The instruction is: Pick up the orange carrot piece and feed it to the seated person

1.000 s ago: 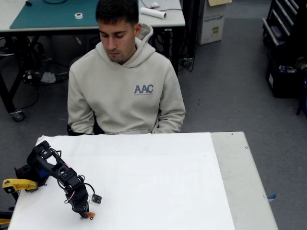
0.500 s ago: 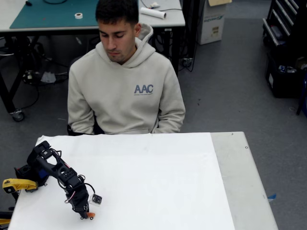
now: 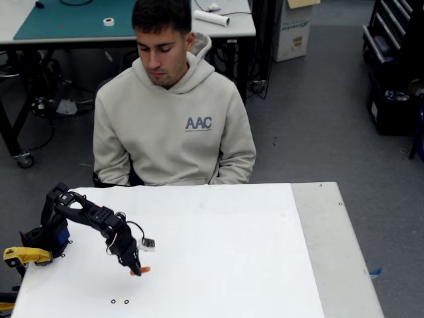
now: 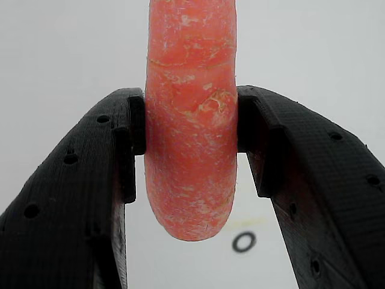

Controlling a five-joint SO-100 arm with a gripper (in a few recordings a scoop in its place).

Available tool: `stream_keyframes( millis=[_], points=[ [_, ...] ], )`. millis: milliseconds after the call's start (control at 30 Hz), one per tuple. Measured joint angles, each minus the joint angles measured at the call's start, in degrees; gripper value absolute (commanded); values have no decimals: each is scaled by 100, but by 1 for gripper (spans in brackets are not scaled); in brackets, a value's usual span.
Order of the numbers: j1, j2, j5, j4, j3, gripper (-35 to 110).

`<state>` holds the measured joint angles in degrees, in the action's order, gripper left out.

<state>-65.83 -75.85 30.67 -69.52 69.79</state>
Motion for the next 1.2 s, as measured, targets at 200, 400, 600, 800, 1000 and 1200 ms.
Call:
stream_keyframes(
  millis=[200, 400, 600, 800, 1000, 1200],
  points=[
    [1063, -650, 0, 0, -475, -3],
    [1986, -800, 0, 0, -1239, -3],
    [2962, -800, 0, 0, -2312, -3],
    [3814, -264, 9, 0, -3981, -3],
    [4535, 879, 167, 0, -5897, -3],
    [5326, 2030, 1327, 0, -7866, -3]
  ],
)
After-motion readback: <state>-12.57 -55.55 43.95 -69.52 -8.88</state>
